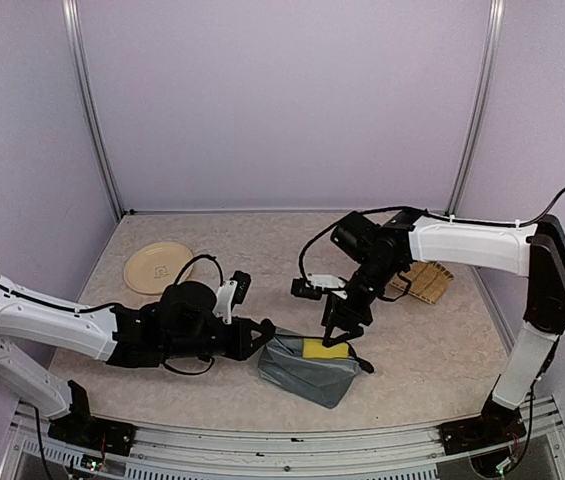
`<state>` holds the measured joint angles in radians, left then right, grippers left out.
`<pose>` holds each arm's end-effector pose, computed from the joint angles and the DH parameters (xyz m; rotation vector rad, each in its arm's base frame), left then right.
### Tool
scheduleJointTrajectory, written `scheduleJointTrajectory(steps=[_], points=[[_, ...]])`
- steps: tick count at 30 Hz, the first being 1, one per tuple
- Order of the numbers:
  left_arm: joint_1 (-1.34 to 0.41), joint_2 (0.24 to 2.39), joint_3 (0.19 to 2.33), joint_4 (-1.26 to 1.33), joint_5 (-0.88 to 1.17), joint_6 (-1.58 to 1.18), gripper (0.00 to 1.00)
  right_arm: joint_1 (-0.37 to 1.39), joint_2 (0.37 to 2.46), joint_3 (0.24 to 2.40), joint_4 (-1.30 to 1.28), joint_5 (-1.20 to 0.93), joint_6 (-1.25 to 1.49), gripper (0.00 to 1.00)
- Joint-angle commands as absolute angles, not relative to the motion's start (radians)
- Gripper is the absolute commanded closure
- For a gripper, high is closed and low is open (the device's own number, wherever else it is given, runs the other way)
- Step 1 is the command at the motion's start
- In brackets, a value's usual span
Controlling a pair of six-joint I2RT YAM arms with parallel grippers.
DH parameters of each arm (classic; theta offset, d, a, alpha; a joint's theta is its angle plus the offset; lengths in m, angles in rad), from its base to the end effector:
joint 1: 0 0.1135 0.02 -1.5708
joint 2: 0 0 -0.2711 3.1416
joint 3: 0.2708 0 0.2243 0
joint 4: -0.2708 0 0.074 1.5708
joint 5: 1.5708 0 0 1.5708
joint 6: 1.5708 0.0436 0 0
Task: Sort the hair-cutting tools
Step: Adjust the sponge in the kit bag, then pass from the left arm to the right
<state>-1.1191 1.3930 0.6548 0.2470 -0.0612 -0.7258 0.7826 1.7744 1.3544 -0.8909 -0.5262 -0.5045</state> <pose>0.1228 -0.2471 0.2238 0.3976 2.2061 -1.0290 0.2152 0.2449 0.2377 -1.7903 2.2197 0.8118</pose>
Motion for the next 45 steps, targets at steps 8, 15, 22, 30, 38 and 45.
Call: scheduleJointTrajectory(steps=[8,15,22,30,38,45], points=[[-1.162,1.288,0.598,0.307,-0.307,-0.661,1.00,0.711,1.667,1.362,-0.953,-0.572,-0.510,0.34],[-1.167,1.309,0.592,0.358,-0.299,-0.639,1.00,0.718,1.787,1.459,-0.936,-0.621,-0.516,0.07],[-1.185,1.318,0.606,0.370,-0.321,-0.627,1.00,0.789,1.913,1.536,-0.920,-0.614,-0.505,0.00],[-1.186,1.313,0.612,0.368,-0.331,-0.605,1.00,0.798,2.007,1.571,-0.937,-0.693,-0.486,0.46],[-1.195,1.336,0.626,0.376,-0.368,-0.584,1.00,0.845,2.046,1.530,-0.899,-0.624,-0.447,0.94],[-1.195,1.309,0.600,0.387,-0.462,-0.629,0.97,0.912,1.985,1.468,-0.809,-0.215,-0.426,1.00]])
